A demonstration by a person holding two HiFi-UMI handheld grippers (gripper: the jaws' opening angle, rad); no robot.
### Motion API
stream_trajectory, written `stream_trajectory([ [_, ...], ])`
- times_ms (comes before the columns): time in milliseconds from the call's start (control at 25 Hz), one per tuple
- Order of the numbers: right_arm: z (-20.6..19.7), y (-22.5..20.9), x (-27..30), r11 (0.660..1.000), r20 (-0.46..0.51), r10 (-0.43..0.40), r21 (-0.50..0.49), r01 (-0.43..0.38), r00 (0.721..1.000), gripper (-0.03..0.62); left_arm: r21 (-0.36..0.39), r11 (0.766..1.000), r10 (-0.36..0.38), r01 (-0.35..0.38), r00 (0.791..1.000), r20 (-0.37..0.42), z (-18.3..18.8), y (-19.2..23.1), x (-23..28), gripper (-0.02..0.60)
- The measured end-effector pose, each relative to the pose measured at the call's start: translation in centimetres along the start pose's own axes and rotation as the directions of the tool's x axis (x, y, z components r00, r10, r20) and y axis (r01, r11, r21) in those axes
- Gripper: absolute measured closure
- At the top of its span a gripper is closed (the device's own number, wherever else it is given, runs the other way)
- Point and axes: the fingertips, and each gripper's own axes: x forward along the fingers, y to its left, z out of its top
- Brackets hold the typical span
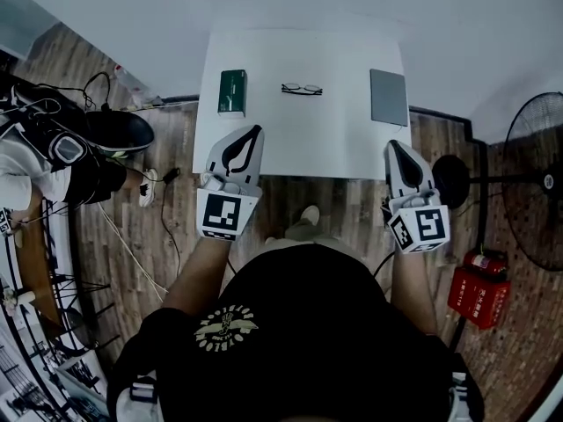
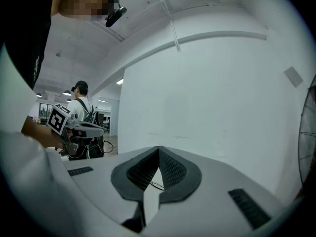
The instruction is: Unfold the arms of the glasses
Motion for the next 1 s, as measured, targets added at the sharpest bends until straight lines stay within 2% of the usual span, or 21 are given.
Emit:
stream_trajectory([
  [280, 1.0, -3.8, 1.9, 0.999, 0.034, 0.049, 0.015, -0.050, 0.998, 0.594, 0.043, 0.998, 0.047, -0.048, 0.999, 0.010, 2.8, -0.3, 3.0, 0.575],
  [440, 1.3, -5.1, 3.3, 0.994, 0.048, 0.104, 0.012, -0.105, 0.993, 0.594, 0.025, 0.994, 0.107, -0.107, 0.994, 0.014, 3.6, 0.6, 3.9, 0.575],
  [600, 1.2, -6.6, 3.6, 0.992, 0.054, 0.126, 0.018, -0.127, 0.990, 0.594, 0.020, 0.988, 0.153, -0.153, 0.988, 0.003, 3.5, 0.2, 3.6, 0.574],
  [840, 1.7, -8.0, 3.5, 0.990, 0.086, 0.137, 0.013, -0.138, 0.987, 0.594, 0.046, 0.982, 0.184, -0.184, 0.983, -0.005, 3.9, -0.7, 3.5, 0.575],
  [1000, 1.5, -8.0, 3.7, 0.989, 0.096, 0.143, 0.011, -0.145, 0.985, 0.594, 0.073, 0.983, 0.171, -0.170, 0.985, -0.007, 4.2, -1.5, 4.2, 0.575],
])
